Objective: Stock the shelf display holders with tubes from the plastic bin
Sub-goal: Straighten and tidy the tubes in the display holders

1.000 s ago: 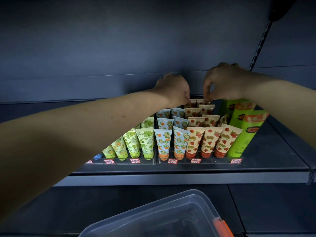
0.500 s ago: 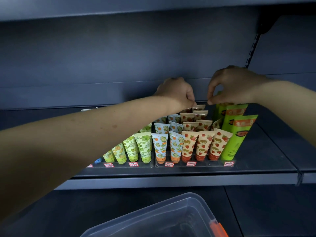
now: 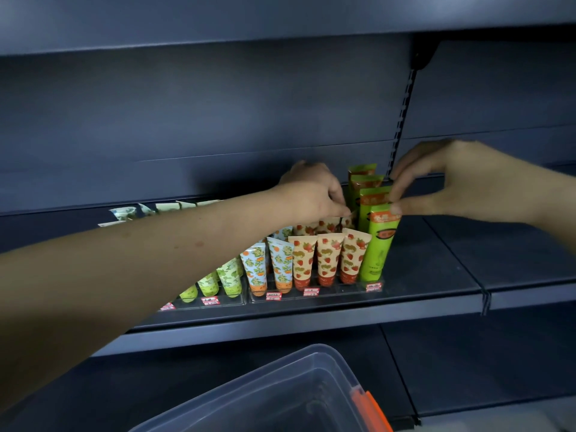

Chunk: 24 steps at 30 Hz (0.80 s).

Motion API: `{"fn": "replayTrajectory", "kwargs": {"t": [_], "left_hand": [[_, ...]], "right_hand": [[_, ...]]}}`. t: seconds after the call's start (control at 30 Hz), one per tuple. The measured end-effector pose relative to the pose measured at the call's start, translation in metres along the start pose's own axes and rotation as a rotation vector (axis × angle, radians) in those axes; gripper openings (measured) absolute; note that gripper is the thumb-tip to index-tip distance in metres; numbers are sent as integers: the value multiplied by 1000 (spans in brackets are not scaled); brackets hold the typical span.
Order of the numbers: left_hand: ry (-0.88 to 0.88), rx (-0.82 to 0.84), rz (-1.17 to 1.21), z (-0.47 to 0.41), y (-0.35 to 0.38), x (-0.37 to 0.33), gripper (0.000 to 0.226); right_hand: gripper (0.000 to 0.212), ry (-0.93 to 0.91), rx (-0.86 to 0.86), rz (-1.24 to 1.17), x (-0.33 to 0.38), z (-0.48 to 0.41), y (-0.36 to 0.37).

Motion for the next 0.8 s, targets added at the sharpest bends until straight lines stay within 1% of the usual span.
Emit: {"fn": "replayTrajectory", "kwargs": {"t": [0.07,0.17,0.3,0.53,0.8], "left_hand": [[-21,29,62,0,4,3,24],[-45,61,137,1,10,6,25],[-22,77,126,0,14,4,24],[-6,30,104,-2,12,1,15],[17,-1,73,-1,8,-2,12]], "right_hand": [[16,-29,10,42,0,0,6],[12,-43,-19,66,-2,-1,9],[9,-26,-40,43,-6,-2,9],[8,28,-35,-54,-13,-1,11],[8,49,-51,-73,-14,1,8]]}}
Point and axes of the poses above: each hand's wrist, its own z-axis away from the middle knuckle, its own y-axis out of the palm, x = y × z, the point moved 10 cm from there along -z, towards the middle knuckle, and after that the axes turned 2 degrees about -z, right-handed, at the moved point
